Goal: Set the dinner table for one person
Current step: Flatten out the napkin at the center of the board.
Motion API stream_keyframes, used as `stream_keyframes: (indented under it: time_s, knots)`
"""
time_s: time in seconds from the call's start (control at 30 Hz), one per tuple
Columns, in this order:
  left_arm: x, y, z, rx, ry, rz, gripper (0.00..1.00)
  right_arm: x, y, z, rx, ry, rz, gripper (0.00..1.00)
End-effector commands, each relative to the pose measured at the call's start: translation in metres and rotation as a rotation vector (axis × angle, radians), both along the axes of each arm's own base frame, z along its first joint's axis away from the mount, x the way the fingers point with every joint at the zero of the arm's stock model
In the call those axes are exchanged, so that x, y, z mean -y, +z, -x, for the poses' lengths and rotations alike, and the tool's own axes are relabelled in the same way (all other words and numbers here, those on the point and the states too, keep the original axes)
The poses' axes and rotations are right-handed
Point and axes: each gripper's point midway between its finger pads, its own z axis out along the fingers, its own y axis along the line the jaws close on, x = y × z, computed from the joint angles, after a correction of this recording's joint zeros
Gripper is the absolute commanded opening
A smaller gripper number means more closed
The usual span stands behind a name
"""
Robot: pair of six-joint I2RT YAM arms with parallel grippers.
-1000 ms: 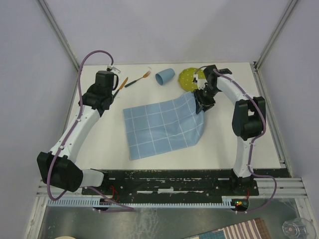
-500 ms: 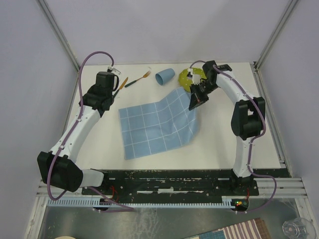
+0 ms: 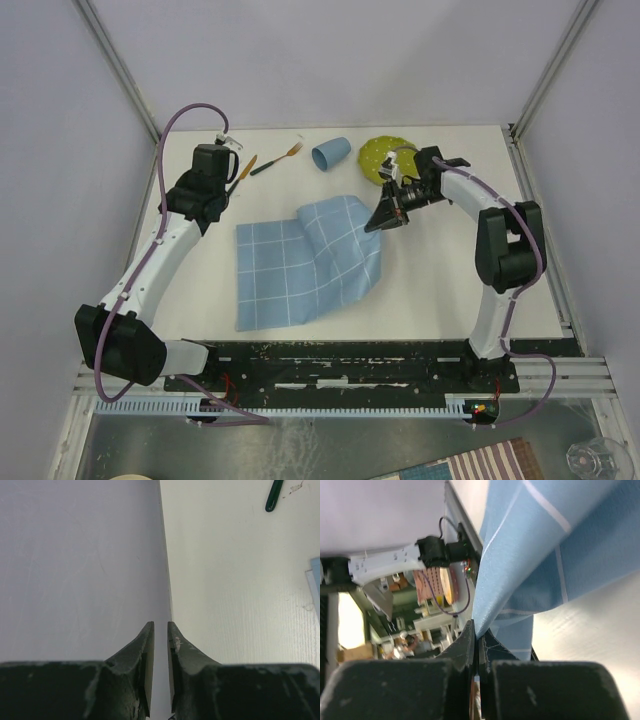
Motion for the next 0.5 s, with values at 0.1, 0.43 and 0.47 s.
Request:
stream_keyframes:
  time_s: [0.1,0.43,0.47]
  knots:
    - [0.003,0.012,-0.001,0.069,0.019,0.047,0.23,0.056,-0.031,-0.016,-0.014,0.004,0.271,0.02]
    - [0.005,0.008,-0.003,0.066,0.028,0.064,0.23,0.105,-0.099,0.006,-0.190,0.005,0.617,0.02]
    - [0.005,0.008,-0.003,0.066,0.026,0.066,0.23,0.108,-0.102,0.009,-0.196,0.011,0.630,0.02]
